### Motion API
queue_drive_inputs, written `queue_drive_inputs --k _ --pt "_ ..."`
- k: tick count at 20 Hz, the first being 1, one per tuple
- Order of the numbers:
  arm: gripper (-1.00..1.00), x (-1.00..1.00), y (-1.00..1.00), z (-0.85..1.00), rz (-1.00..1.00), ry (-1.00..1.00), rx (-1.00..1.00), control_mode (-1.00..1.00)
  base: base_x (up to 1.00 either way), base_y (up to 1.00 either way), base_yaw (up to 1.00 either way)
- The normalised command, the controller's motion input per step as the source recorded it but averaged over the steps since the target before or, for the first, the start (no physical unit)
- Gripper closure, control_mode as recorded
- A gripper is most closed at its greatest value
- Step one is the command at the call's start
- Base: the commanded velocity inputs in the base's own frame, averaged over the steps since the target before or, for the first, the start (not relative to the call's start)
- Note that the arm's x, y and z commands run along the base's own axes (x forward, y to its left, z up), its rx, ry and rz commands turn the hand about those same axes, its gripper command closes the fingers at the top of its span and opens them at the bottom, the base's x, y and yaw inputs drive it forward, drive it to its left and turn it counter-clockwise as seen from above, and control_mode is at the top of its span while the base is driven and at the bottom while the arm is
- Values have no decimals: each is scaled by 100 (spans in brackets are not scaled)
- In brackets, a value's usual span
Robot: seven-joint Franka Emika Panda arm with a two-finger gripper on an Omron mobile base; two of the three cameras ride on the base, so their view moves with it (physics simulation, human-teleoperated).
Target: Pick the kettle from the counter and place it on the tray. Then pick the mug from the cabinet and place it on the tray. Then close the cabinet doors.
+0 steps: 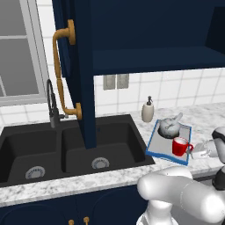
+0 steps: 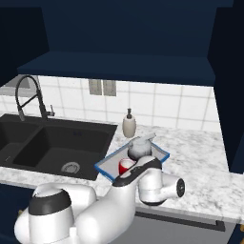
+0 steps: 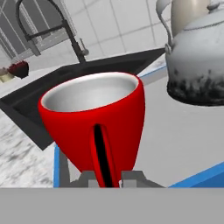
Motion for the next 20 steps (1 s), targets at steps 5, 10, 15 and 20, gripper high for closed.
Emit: queue_drive_inputs --k 5,10,15,20 --pt "-100 1 0 -14 0 -16 0 -100 0 0 0" --pt "-100 -3 0 5 0 -22 0 -100 0 0 0" --pt "-100 -14 0 13 0 -16 0 -100 0 0 0" --pt "-100 -42 0 65 0 -17 0 -100 0 0 0"
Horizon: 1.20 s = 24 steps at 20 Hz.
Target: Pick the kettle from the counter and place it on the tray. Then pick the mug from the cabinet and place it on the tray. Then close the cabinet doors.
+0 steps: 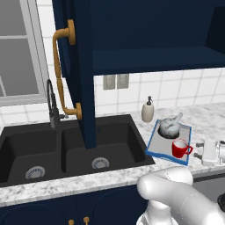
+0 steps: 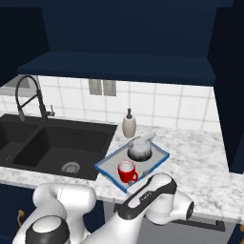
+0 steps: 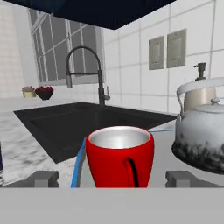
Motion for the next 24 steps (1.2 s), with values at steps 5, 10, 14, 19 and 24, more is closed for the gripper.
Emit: queue_drive_inputs --k 5,10,14,19,24 --pt "-100 -49 -12 76 -3 -8 3 -100 0 0 0" --pt "-100 -6 -4 12 -1 1 2 -100 0 0 0" --pt "-100 -14 -2 37 -3 0 0 -100 0 0 0" --pt "-100 -15 -4 44 -6 0 0 -100 0 0 0" --pt "-100 -2 -1 18 -2 1 0 -100 0 0 0"
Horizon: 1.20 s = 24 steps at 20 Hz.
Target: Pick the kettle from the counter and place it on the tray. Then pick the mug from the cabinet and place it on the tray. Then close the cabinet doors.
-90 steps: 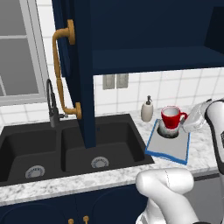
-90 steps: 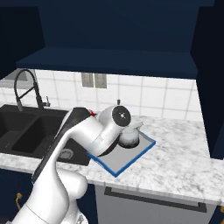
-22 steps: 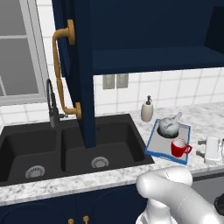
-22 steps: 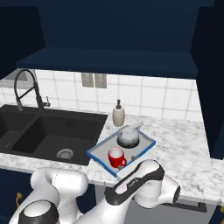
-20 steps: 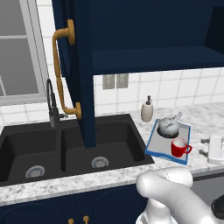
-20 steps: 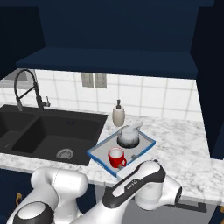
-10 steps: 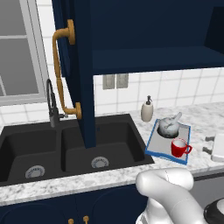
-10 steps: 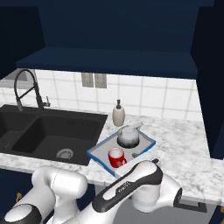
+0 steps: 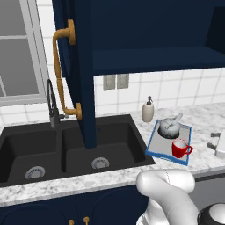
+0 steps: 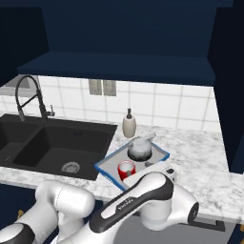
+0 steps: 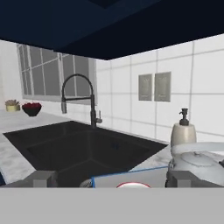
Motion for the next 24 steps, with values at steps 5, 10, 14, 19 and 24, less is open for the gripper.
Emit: queue_drive_inputs --k 5,10,14,19,24 --pt "-100 0 -8 1 0 1 0 -100 0 0 0" --pt "-100 -18 -35 1 0 0 0 -100 0 0 0" --pt "-100 -28 -50 8 0 -2 0 -100 0 0 0" --pt "-100 -27 -67 19 0 0 4 -100 0 0 0" --pt "-100 -35 -65 17 0 -4 8 -100 0 0 0"
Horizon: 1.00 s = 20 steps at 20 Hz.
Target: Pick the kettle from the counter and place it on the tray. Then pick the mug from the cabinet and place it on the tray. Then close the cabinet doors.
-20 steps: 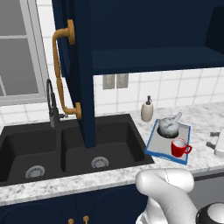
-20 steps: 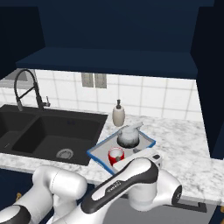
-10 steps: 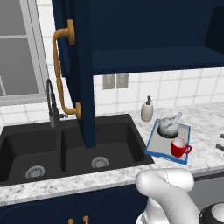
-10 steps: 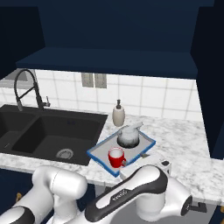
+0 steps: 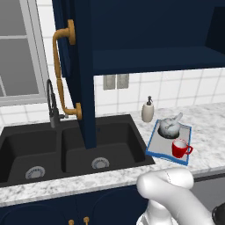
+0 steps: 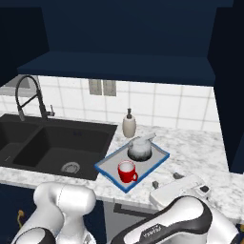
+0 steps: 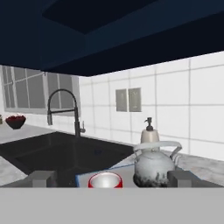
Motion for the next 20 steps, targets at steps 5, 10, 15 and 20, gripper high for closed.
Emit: queue_drive_inputs --k 5,10,15,20 --pt "-100 -30 -55 17 0 -9 5 -100 0 0 0" --pt "-100 -14 -52 25 0 -4 11 -100 0 0 0" --pt "-100 0 -39 0 0 -3 17 -100 0 0 0" --pt "-100 4 -32 0 0 -17 39 -100 0 0 0"
